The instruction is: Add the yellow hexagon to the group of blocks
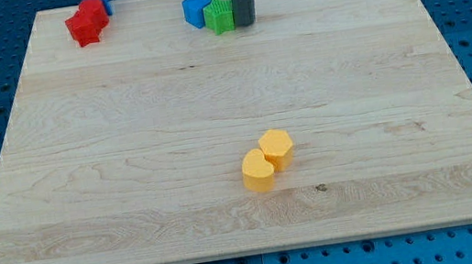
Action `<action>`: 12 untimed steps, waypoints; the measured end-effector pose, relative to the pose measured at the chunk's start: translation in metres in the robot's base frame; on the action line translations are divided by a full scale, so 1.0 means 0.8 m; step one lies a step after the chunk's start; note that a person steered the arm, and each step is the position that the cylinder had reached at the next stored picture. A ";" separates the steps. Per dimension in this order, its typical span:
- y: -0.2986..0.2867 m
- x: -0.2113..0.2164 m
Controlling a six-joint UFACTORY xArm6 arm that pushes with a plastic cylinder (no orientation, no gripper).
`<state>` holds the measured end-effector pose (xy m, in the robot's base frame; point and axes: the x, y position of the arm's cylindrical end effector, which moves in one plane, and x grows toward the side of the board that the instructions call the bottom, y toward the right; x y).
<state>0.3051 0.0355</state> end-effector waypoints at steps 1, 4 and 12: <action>-0.003 0.074; -0.108 0.305; 0.038 0.295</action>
<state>0.5408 0.0658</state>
